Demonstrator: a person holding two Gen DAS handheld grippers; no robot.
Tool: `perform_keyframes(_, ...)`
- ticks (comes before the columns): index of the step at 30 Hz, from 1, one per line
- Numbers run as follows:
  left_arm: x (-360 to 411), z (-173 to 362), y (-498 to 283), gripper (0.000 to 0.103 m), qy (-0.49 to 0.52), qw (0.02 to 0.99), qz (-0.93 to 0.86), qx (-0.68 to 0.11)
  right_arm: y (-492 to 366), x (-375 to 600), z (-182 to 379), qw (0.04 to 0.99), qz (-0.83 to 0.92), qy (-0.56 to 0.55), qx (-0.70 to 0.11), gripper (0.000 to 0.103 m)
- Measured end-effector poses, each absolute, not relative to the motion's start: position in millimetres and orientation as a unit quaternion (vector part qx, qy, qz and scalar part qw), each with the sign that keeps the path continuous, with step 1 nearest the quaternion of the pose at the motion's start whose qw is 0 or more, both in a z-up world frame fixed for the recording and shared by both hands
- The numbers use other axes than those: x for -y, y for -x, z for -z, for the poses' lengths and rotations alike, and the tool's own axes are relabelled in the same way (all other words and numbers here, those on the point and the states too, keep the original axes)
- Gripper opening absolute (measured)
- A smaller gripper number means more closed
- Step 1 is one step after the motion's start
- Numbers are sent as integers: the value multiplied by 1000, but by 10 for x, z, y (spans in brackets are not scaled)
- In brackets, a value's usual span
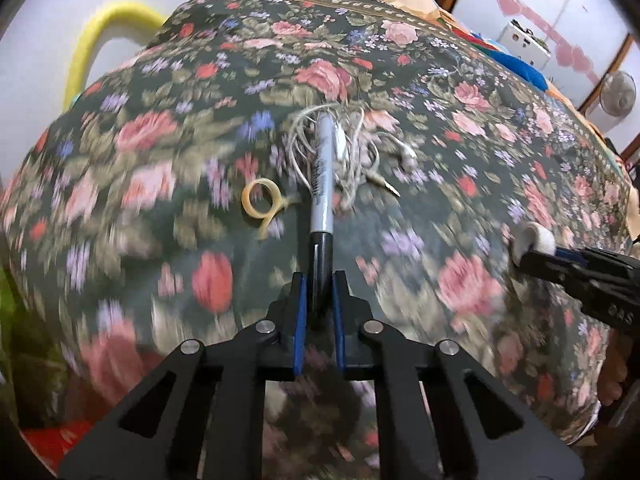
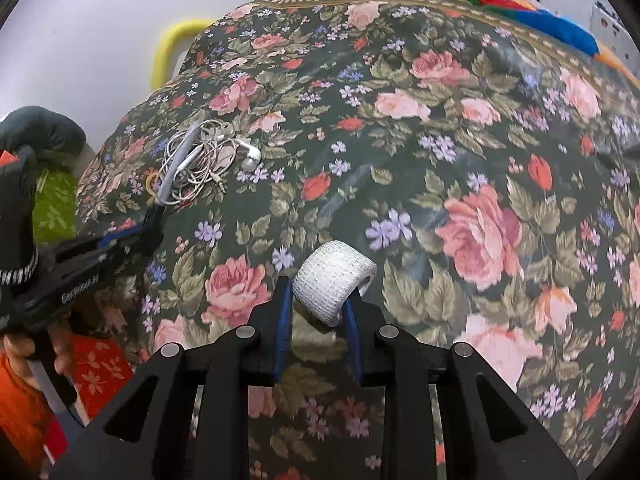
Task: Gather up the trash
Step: 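Lift the tape roll and marker off the bed in both tools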
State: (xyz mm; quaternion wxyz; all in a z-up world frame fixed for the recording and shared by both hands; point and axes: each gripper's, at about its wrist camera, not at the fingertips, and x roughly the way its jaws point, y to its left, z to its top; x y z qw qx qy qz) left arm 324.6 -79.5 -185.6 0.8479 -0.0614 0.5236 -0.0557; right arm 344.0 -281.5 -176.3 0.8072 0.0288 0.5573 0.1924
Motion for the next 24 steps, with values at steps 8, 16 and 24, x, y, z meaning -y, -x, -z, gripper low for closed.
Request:
perform_keyframes(8, 910, 1905, -2990, 11, 89, 842, 51, -530, -3376, 2959, 1762, 808, -182, -38, -559, 27)
perform_keyframes(16, 925, 1919, -3205, 14, 82, 845, 49, -526, -3403, 3036, 1763, 809, -169, -70, -559, 33)
perform_keyframes(24, 871, 1935, -3327, 14, 119, 849, 22, -514, -3340, 3033, 1764, 824, -131, -66, -548, 24)
